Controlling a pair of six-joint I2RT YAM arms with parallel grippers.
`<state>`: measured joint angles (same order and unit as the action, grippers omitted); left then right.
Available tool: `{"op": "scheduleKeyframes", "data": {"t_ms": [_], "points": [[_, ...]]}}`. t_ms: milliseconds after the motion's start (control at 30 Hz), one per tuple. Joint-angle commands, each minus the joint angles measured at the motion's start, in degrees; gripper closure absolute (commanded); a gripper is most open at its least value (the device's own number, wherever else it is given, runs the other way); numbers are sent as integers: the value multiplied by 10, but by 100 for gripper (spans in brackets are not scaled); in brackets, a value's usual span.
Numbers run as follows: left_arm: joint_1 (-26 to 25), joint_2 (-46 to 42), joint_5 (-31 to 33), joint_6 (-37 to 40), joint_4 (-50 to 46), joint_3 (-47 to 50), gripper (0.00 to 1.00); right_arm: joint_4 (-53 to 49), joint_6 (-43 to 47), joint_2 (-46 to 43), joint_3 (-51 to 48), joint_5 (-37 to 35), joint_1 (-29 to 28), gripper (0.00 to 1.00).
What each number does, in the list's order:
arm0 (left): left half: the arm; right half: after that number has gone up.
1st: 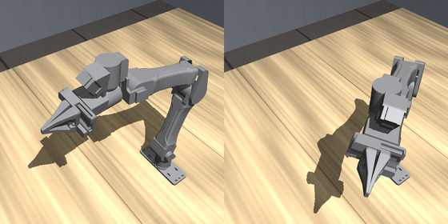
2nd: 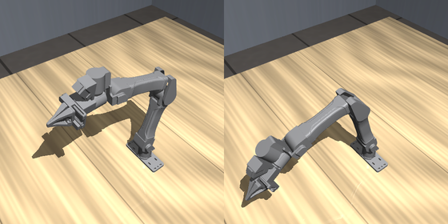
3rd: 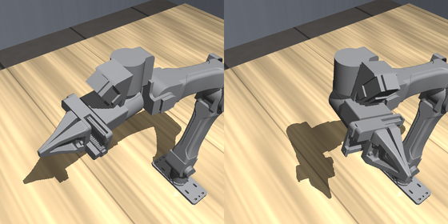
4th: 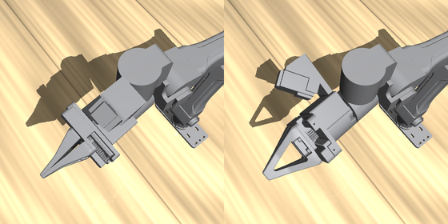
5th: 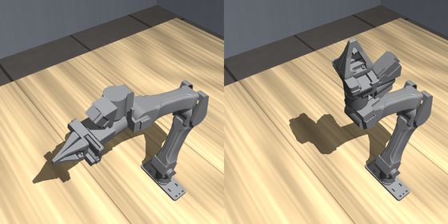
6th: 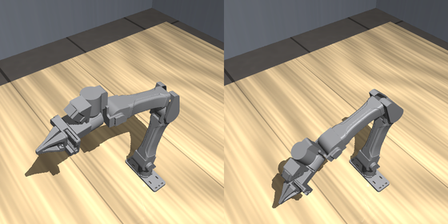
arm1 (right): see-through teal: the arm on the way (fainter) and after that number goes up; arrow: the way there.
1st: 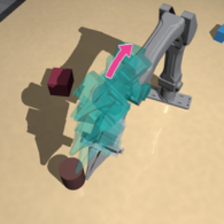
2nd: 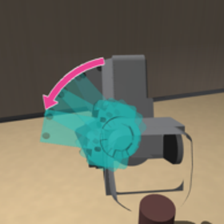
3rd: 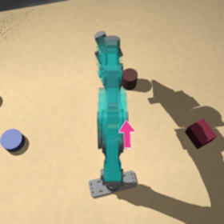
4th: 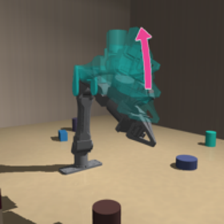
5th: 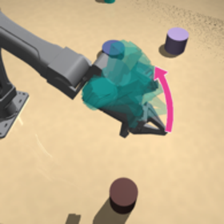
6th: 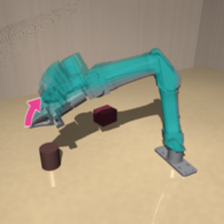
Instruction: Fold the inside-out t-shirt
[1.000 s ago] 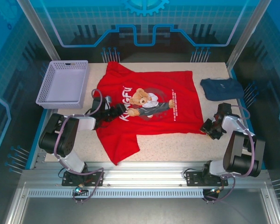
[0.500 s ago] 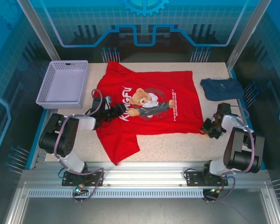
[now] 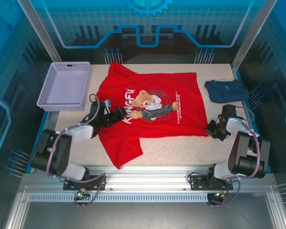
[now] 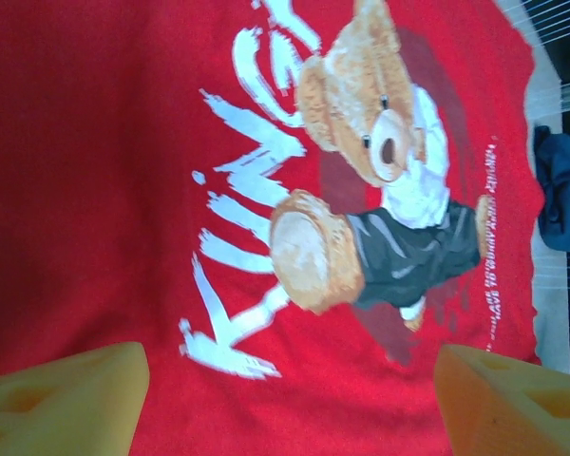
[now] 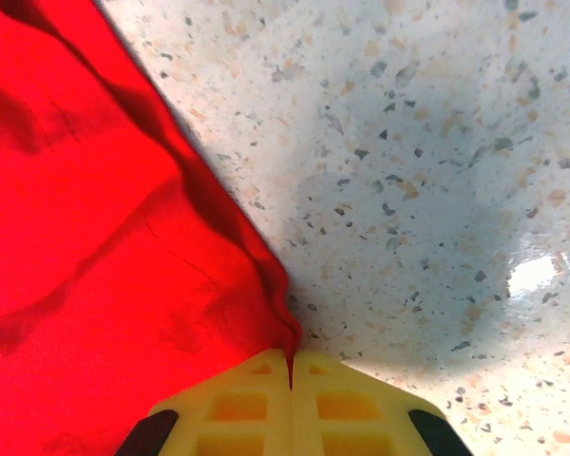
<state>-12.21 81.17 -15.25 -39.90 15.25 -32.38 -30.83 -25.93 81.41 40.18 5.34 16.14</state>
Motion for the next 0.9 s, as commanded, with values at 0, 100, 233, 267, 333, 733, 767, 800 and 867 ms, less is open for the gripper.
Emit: {"op": "scheduleKeyframes", "data": {"t_ms": [0,100,233,267,333,733,767,800,867], "points": [[-35,-98,62,34,-126,17,20,1,10,-26,3,-21,-14,100],[-86,-192,137,34,-274,34,21,3,11,-43,-1,-28,-26,100],[-150,-302,190,-19,-458,57,28,8,10,-66,-9,-24,-35,100],[-170,-323,199,-39,-502,58,29,9,10,-71,-11,-23,-37,100],[-208,-349,207,-80,-567,60,31,12,8,-80,-12,-19,-41,100],[-370,-304,160,-196,-615,59,27,25,3,-98,-16,12,-44,100],[-373,-295,159,-193,-614,57,26,27,3,-99,-17,12,-44,100],[-374,-285,158,-188,-609,56,26,27,3,-100,-18,12,-44,99],[-375,-265,154,-177,-594,53,26,28,3,-101,-19,12,-44,99]]}}
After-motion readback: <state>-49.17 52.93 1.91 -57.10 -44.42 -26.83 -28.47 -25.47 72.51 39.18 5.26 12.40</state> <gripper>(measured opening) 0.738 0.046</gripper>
